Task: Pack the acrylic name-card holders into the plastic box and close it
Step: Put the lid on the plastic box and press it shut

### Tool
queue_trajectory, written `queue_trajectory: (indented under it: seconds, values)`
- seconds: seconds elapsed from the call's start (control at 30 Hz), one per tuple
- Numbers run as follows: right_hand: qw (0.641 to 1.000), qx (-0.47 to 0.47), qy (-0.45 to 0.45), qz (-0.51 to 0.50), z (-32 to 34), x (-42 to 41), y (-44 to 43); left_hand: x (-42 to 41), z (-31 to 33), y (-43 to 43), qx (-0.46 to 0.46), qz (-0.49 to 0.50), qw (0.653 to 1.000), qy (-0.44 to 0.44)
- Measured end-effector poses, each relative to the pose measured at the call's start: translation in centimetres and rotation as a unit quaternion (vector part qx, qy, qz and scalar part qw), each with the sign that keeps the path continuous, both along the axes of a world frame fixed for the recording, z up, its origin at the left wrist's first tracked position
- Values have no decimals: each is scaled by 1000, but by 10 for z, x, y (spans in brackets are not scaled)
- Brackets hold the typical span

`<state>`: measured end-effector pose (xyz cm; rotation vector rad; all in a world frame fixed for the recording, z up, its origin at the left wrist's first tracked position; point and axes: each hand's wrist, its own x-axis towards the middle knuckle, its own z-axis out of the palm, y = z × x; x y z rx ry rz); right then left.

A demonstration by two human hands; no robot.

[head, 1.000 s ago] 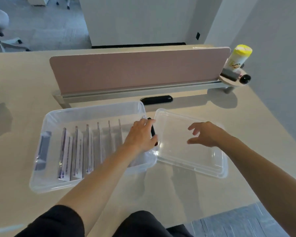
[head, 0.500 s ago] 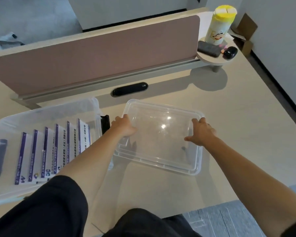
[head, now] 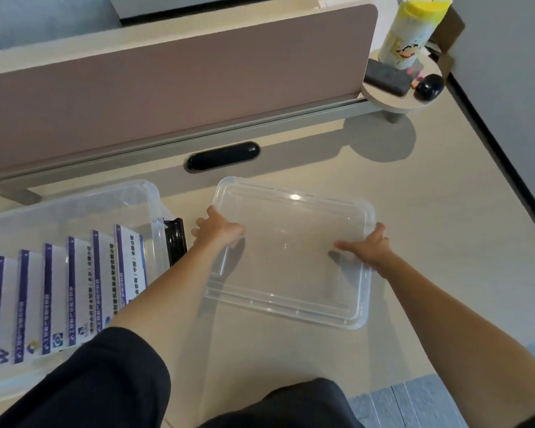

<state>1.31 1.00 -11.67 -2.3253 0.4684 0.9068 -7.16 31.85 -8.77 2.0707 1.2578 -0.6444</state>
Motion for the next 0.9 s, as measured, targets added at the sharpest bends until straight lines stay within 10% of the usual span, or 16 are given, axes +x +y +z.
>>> queue_trajectory:
  seconds: [0.6,0.9]
  values:
    - [921,255,-294,-2,143,41,-46,-17,125,8,-192,173,872,-416]
    - [923,231,-249,178,169,-4,-99,-80,142,-10,-58,0,907,-416]
